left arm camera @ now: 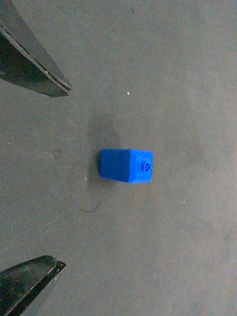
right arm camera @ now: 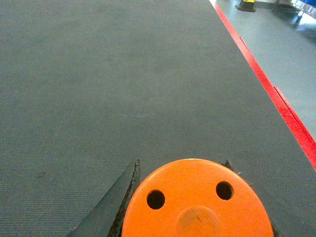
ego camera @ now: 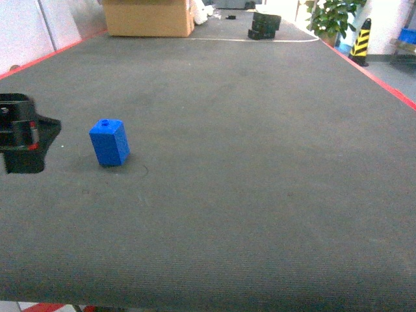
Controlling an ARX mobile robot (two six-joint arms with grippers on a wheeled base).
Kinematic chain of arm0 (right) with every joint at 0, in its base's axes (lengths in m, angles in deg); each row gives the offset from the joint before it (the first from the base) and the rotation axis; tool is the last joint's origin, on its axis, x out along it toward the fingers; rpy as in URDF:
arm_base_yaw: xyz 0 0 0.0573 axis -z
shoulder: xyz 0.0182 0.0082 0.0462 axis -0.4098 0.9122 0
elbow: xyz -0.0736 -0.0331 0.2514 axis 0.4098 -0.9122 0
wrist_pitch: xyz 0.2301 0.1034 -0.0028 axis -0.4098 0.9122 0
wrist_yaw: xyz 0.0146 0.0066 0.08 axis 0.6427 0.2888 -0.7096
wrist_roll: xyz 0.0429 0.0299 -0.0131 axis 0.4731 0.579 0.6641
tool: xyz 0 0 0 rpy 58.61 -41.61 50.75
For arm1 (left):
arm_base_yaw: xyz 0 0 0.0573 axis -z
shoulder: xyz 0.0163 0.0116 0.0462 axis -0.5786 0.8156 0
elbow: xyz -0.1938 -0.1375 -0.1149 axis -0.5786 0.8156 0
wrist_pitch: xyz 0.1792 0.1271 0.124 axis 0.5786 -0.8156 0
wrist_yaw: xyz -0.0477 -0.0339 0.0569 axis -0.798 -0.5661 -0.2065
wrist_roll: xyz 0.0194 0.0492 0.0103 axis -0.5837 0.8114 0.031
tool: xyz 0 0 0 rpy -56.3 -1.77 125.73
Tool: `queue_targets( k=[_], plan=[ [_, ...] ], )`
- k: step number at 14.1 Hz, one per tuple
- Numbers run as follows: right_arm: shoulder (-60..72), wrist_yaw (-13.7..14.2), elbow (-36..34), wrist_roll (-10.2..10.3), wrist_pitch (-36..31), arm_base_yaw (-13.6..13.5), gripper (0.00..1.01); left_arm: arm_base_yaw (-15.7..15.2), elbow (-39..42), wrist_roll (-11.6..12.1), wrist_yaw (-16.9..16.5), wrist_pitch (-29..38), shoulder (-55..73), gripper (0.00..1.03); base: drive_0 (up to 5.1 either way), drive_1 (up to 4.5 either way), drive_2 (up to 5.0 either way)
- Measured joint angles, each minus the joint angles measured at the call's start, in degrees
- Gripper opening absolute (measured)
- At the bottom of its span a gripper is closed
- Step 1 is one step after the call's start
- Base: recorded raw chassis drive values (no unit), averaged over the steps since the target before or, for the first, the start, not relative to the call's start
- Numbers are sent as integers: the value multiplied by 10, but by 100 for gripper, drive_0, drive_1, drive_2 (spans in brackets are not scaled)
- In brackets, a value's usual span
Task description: Sort blue parts and orange caps into right shelf containers
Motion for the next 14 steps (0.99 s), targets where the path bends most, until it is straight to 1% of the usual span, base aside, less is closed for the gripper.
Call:
queue_targets(
  k=[2, 6, 7, 8, 9, 11, 14],
  plan=[
    [0, 0, 0, 0, 0, 0, 43, 9, -88, -5, 19, -5, 104, 98, 0, 0, 0],
    [0, 0, 0, 0, 0, 0, 43, 24, -200, -23, 13, -36, 207, 98, 0, 0, 0],
    [0, 0, 0, 0, 0, 0, 43, 28, -227, -23, 12, -43, 227, 98, 0, 0, 0],
    [0, 0, 0, 0, 0, 0, 43, 31, -286, -5, 22, -50, 293, 98, 0, 0, 0],
    [0, 0, 0, 0, 0, 0, 43, 21, -365, 1, 16, -72, 346, 98, 0, 0, 0],
    [0, 0, 0, 0, 0, 0, 43, 10, -406, 1, 8, -88, 380, 98, 0, 0, 0],
    [0, 0, 0, 0, 0, 0, 43, 3, -425, 1, 5, -95, 402, 98, 0, 0, 0]
  ],
)
